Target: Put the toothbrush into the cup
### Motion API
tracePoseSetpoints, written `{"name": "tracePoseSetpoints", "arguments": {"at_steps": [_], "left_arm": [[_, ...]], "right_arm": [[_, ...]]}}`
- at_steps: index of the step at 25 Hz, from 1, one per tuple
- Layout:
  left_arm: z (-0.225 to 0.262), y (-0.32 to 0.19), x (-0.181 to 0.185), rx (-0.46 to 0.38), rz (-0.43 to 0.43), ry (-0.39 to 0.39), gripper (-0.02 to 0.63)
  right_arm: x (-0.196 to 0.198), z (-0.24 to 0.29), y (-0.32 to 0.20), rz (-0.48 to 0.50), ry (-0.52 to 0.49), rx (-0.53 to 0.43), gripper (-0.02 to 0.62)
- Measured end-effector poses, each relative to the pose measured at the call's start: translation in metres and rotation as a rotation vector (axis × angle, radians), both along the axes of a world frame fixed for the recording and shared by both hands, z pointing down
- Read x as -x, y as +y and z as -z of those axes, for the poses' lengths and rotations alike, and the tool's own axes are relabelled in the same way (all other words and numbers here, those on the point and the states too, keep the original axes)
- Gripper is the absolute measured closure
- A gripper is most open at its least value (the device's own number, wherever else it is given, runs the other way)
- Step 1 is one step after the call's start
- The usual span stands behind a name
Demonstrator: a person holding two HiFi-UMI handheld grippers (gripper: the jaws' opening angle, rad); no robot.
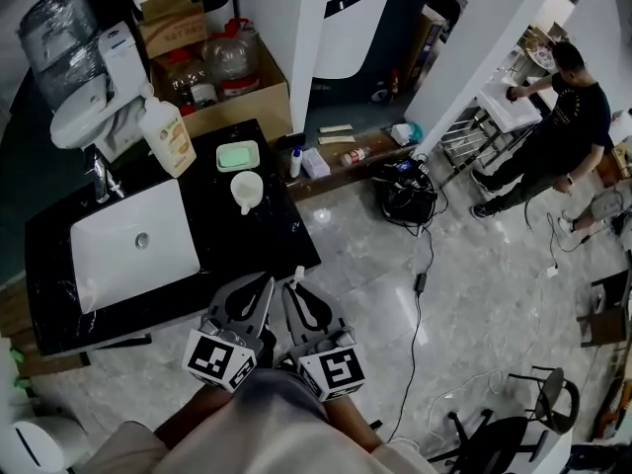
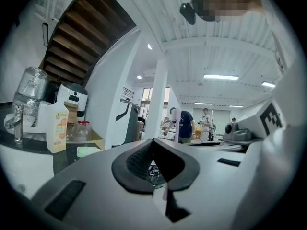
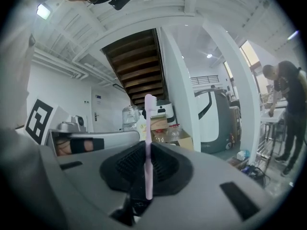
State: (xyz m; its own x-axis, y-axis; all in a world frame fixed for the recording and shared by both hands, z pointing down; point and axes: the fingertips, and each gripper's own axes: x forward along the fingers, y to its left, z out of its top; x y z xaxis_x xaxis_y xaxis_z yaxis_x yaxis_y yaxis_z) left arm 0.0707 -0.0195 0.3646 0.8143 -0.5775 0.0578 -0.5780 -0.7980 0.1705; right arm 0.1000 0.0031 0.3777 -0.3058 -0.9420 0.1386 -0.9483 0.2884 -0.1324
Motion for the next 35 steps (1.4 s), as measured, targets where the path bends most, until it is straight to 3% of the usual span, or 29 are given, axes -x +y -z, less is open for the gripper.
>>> {"name": "tracePoseSetpoints", "arguments": {"at_steps": [14,35], "left_arm": [[0.004,-0.092,0.016,0.000,0.011,0.033,0.595],[0.000,-0.142,0.031,0.018,-0.025,0.072,0.595]], "right_arm": [[0.019,0.005,-0.092,0.032,0.033,-0.004,0.552],[0.037,0.005,-0.147,0.051,0.045,-0.014,0.552]]}}
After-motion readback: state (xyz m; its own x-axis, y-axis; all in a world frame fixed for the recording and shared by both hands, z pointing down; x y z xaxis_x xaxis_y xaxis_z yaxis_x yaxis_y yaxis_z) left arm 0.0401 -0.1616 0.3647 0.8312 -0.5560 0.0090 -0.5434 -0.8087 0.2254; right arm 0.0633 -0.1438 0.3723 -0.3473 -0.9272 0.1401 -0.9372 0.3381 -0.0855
